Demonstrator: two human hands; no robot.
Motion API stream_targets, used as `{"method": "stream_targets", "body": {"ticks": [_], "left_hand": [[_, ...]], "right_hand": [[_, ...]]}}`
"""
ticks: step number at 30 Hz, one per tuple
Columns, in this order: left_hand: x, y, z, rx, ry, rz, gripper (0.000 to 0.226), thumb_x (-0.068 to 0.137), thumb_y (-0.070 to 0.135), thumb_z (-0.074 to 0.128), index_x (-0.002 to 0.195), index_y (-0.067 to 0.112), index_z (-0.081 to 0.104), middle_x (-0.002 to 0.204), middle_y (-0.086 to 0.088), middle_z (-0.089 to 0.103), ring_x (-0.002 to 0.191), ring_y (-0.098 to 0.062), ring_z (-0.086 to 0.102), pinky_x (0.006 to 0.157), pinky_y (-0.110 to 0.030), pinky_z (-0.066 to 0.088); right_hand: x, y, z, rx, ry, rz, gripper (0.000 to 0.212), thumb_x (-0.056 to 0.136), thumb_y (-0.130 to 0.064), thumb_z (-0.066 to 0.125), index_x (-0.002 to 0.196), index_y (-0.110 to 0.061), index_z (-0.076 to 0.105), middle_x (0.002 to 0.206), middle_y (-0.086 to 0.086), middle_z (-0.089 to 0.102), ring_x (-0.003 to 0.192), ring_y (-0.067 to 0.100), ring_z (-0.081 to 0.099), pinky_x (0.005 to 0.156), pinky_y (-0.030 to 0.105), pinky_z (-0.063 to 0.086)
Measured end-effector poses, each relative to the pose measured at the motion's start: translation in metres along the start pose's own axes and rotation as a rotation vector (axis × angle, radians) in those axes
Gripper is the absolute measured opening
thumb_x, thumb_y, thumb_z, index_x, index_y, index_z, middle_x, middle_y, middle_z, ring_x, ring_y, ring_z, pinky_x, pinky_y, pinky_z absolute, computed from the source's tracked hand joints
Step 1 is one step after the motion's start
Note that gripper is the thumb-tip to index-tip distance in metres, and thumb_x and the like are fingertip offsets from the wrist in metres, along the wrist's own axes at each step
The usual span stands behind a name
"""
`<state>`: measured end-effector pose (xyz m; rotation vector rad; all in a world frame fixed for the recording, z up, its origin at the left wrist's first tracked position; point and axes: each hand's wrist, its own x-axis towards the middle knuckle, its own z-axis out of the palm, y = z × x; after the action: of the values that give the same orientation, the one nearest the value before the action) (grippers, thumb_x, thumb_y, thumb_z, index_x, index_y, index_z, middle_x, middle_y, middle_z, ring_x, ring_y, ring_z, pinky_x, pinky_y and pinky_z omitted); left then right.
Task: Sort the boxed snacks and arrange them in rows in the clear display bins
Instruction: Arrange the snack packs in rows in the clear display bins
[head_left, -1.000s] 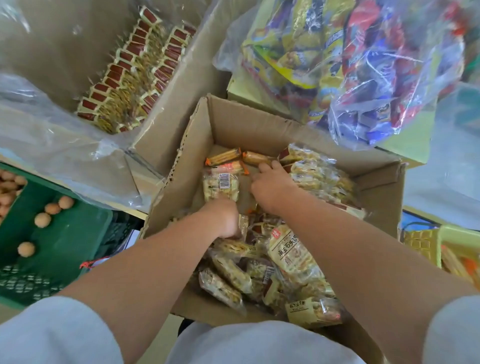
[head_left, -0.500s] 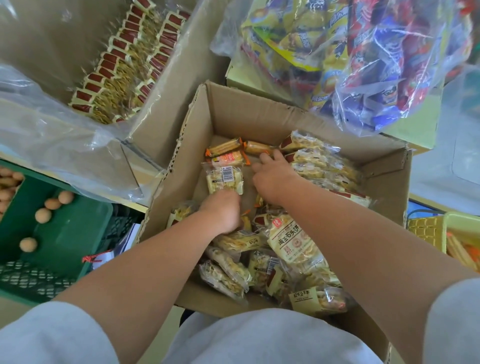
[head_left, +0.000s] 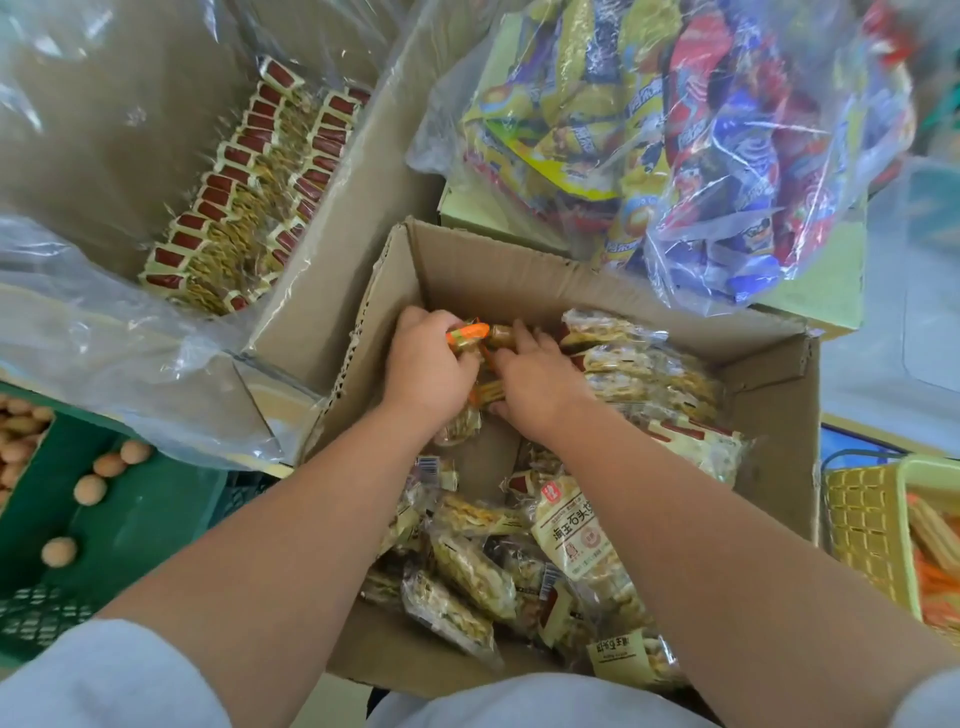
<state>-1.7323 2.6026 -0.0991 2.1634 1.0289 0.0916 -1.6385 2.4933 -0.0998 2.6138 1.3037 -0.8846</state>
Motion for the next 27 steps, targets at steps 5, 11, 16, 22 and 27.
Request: {"method": "stream_targets", "body": {"ticks": [5,11,16,22,27], "left_hand": [[0.029,-0.01,0.018,0.192,-0.186,-0.053,0.042,0.091,0.019,0.069,0.131,0.011,0.058,0.133,-0.016,0.058,0.122,-0.038,0.056,0.1,-0.04,0.048],[0.042,-0.013,0.035,0.384,-0.243,-0.12,0.056,0.082,0.032,0.075,0.131,0.01,0.061,0.131,-0.018,0.058,0.12,-0.04,0.057,0.096,-0.042,0.05],[0.05,-0.013,0.036,0.357,-0.294,-0.164,0.055,0.073,0.032,0.086,0.118,0.009,0.065,0.118,-0.015,0.068,0.107,-0.036,0.067,0.076,-0.034,0.05],[0.049,-0.011,0.031,0.229,-0.361,-0.303,0.054,0.06,0.031,0.095,0.104,0.01,0.071,0.097,-0.007,0.074,0.083,-0.026,0.07,0.067,-0.032,0.055],[0.044,-0.008,0.03,0.087,-0.344,-0.425,0.033,0.06,0.022,0.093,0.076,0.008,0.068,0.079,-0.009,0.071,0.074,-0.025,0.072,0.071,-0.04,0.064]], "right_hand": [[0.007,0.005,-0.006,-0.026,0.003,0.001,0.057,0.086,-0.04,0.074,0.135,-0.017,0.056,0.137,0.016,0.039,0.128,0.037,0.038,0.105,0.046,0.041],[0.008,0.009,-0.004,-0.069,-0.045,-0.026,0.038,0.087,-0.015,0.072,0.124,-0.013,0.063,0.141,0.016,0.035,0.127,0.038,0.039,0.104,0.048,0.045],[0.011,0.011,-0.001,-0.118,-0.067,-0.046,0.044,0.088,-0.022,0.072,0.131,-0.014,0.063,0.141,0.012,0.037,0.133,0.034,0.034,0.11,0.048,0.04],[0.019,0.012,-0.004,-0.152,-0.141,-0.06,0.056,0.084,-0.037,0.079,0.132,-0.015,0.062,0.138,0.015,0.039,0.125,0.036,0.041,0.105,0.047,0.041],[0.024,0.012,0.0,-0.146,-0.13,-0.081,0.065,0.078,-0.046,0.082,0.132,-0.017,0.062,0.138,0.013,0.047,0.126,0.034,0.042,0.104,0.045,0.038]]}}
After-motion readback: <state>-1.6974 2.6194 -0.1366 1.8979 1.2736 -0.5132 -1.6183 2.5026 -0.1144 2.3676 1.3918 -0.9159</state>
